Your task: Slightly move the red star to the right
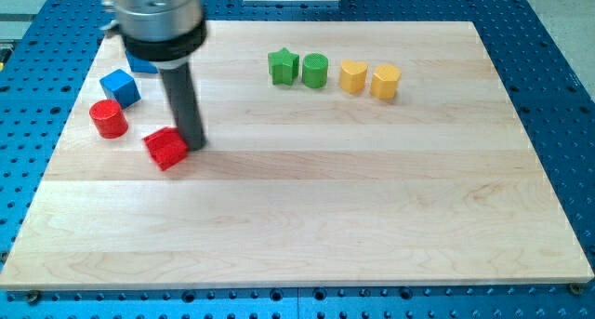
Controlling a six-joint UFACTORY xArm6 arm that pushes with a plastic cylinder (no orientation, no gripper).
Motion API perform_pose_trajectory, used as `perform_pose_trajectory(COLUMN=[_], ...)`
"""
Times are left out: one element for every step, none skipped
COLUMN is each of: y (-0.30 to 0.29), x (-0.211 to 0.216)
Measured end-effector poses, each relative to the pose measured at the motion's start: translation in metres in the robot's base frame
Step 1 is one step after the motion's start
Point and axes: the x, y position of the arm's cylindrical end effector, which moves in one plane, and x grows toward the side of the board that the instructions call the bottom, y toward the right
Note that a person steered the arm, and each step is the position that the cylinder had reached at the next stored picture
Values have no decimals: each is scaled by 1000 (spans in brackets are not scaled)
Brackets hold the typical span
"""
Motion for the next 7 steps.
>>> perform_pose_trajectory(y=[26, -19, -54, -46, -106, -155, -145], x=[29, 35, 42, 81, 100, 92, 52])
